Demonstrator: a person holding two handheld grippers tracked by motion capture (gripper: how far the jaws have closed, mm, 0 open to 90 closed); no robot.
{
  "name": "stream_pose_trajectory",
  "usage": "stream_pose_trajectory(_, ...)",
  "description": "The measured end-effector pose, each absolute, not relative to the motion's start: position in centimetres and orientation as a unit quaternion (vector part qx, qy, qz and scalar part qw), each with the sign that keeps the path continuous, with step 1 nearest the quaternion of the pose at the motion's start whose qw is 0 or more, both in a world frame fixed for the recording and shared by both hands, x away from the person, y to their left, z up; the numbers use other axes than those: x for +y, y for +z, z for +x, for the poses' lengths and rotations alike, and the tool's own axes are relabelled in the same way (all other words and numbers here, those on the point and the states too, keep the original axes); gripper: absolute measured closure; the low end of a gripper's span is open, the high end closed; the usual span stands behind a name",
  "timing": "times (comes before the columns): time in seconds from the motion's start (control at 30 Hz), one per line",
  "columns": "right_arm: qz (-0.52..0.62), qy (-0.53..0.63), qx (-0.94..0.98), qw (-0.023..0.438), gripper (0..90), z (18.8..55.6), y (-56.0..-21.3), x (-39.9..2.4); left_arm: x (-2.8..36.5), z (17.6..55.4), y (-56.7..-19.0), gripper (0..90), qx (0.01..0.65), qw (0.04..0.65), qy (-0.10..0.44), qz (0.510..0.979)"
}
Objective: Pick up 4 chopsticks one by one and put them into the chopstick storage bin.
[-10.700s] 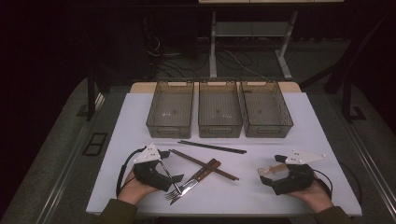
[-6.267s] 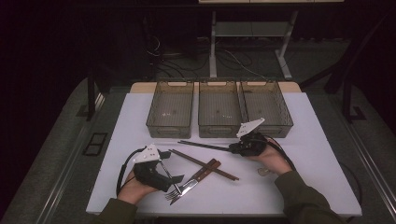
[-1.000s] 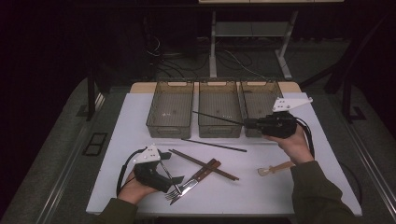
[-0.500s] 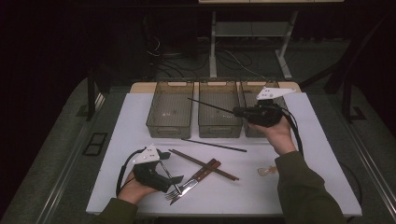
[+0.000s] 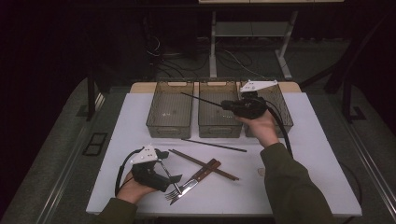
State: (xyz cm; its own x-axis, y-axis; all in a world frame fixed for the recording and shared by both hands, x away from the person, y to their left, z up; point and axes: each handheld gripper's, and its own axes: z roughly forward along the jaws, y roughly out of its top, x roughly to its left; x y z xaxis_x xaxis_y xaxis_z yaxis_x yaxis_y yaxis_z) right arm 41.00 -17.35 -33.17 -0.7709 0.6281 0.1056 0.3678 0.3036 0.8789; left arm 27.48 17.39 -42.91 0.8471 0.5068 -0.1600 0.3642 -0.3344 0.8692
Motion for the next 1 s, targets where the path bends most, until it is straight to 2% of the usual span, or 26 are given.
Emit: stream_pose_trajectory(1.0, 0.321, 0.464, 0.815, 0.130, 85.7, 44.9, -35.9, -8.7, 17.3, 27.4, -42.7, 0.0, 0.257, 0.519, 0.062, 0.813)
